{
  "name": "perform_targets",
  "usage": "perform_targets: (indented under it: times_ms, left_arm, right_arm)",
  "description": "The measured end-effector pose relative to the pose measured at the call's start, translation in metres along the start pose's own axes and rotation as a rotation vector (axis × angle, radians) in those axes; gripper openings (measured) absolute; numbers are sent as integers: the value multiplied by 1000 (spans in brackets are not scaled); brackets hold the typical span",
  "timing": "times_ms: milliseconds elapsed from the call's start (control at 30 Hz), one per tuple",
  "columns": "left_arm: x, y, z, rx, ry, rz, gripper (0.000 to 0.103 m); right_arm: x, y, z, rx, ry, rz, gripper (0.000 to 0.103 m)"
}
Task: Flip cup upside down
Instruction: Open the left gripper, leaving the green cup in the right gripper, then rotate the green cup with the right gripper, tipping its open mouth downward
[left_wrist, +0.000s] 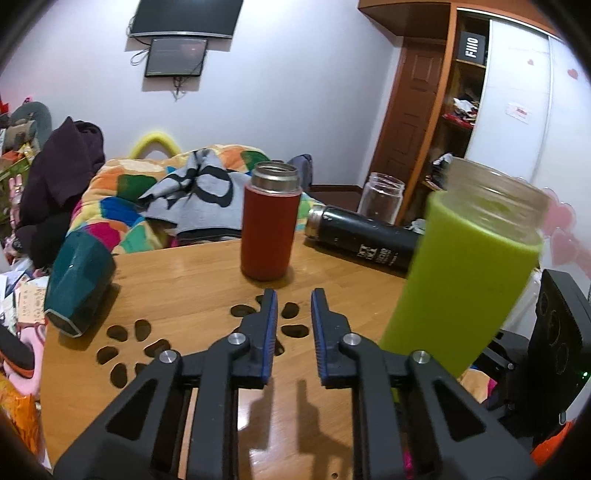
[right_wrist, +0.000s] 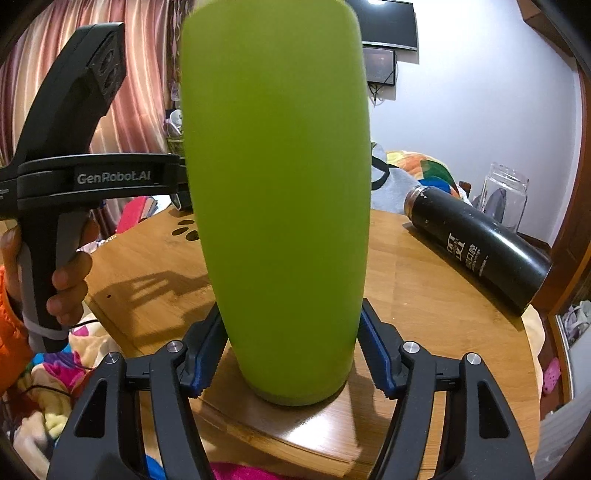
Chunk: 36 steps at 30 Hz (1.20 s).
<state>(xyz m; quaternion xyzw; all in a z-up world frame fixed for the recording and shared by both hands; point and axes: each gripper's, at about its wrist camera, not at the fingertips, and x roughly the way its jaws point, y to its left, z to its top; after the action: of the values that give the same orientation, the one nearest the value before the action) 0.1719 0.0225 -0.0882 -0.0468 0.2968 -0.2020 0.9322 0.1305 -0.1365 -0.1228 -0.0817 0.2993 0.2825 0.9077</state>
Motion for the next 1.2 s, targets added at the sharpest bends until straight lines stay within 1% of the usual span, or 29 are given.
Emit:
perform_targets:
  times_ms: [133,200,233,300,400,567,767,900,1067,1200]
  left_arm:
    - [1,-6,2,31,-22,-26,14]
    - [4,-9,2,46,-23,-27,3]
    - [6,-10,2,57,-16,-7,1]
    - [9,-8,1,56,-9,5,1]
    - [11,-4,0,33,2,-7,1]
    - [14,2,-4,14,26,21,1]
    - [23,17,-10,-39,81,56,1]
    - [33,24,-16,-69,140,75,1]
    - [46,24,-24,-64,199,109,1]
    - [47,25,-26,-82,217,106,1]
  right_arm:
    - [-4,3,1,-26,-15,-2,63]
    - [-7,8,1,-44,-25,-4,62]
    - [-9,10,0,-48,-29,-5,62]
    - [-8,11,-1,-50,-34,-2,62]
    - [-10,12,-1,-56,-38,2,62]
    - [-8,8,-1,-58,-50,22,62]
    - [-5,9,1,-54,-48,26,62]
    - [-3,8,0,-49,-44,33,62]
    - [-3,12,-1,-57,-42,31,63]
    - [-3,11,-1,-51,-42,41,63]
